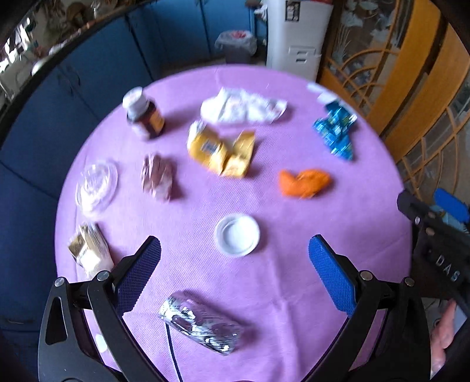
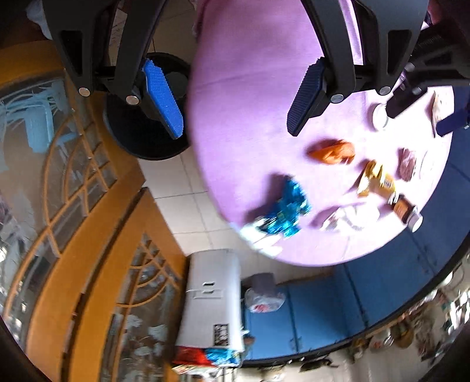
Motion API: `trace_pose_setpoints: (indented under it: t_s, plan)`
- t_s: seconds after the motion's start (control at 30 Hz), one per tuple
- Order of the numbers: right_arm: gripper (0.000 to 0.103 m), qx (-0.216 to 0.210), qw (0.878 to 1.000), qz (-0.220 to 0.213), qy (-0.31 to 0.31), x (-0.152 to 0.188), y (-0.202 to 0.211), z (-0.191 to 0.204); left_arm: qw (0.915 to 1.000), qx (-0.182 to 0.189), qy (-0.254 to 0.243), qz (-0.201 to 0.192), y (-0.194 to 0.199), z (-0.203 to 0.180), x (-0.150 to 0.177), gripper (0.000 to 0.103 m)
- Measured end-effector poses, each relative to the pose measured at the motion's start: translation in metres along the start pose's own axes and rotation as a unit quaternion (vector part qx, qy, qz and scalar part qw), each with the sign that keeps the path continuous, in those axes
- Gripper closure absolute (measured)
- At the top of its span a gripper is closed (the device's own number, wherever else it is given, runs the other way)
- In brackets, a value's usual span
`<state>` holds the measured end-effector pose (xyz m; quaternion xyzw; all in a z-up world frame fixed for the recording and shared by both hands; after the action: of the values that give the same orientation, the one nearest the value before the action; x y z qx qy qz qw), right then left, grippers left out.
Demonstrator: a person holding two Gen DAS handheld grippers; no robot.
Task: Collect trash
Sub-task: 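Grasp the orange crumpled wrapper with the right tool while the left tool grasps the white lid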
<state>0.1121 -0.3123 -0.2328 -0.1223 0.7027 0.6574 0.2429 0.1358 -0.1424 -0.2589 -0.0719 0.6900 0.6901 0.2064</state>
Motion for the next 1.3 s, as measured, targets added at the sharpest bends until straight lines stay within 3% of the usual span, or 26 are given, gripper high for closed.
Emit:
trace_pose_setpoints:
  t_s: [0.23,0.53,0.7,0.83,0.87,0.9,0.93,0.97,1.0,1.3]
  plan:
    - [0.031,-0.016,0.999,0.021,0.029,-0.002,-0.019,0.031,0.9991,0.025,0.009,0.033,-0.028,0.010,0.008,0.010]
    - [0.032,-0.050,0.996,0.047,0.053,-0.017,-0.051,0.068,0.9972,0.034,0.027,0.060,-0.049,0.026,0.007,0.025]
    - [0.032,-0.055,0.994,0.056,0.069,-0.020,-0.064,0.082,0.9977,0.031,0.028,0.053,-0.050,0.033,0.004,0.028]
    - [0.055,-0.052,0.993,0.051,0.089,-0.020,-0.066,0.091,0.9979,0.026,0.032,0.050,-0.049,0.037,0.002,0.037]
    - [0.072,-0.060,0.993,0.049,0.093,-0.021,-0.065,0.094,0.9979,0.028,0.033,0.049,-0.049,0.037,0.002,0.041]
    - [0.078,-0.064,0.992,0.049,0.096,-0.020,-0.064,0.096,0.9978,0.028,0.034,0.049,-0.048,0.037,0.002,0.042]
    - [0.087,-0.057,0.993,0.047,0.097,-0.021,-0.064,0.095,0.9978,0.028,0.036,0.048,-0.048,0.039,0.002,0.046]
    - [0.091,-0.055,0.992,0.047,0.099,-0.020,-0.064,0.095,0.9977,0.028,0.039,0.047,-0.047,0.040,0.002,0.055]
    - [0.092,-0.058,0.992,0.047,0.097,-0.020,-0.063,0.094,0.9978,0.026,0.039,0.046,-0.046,0.041,0.002,0.061]
    - [0.094,-0.059,0.994,0.029,0.082,-0.020,-0.045,0.082,0.9978,0.035,0.048,0.029,-0.028,0.047,0.001,0.062]
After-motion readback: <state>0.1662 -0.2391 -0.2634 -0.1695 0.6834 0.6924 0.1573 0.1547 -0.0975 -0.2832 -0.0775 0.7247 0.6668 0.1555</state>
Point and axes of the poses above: each gripper's, at about its wrist camera, not at the fingertips, and y roughly against the way its jaws point, z to its left, x to its underside, the point moved 7 cm from there along -y, roughly the way its jaws point, and after that the axes turned 4 degrees about y, right-handed, at the moved point
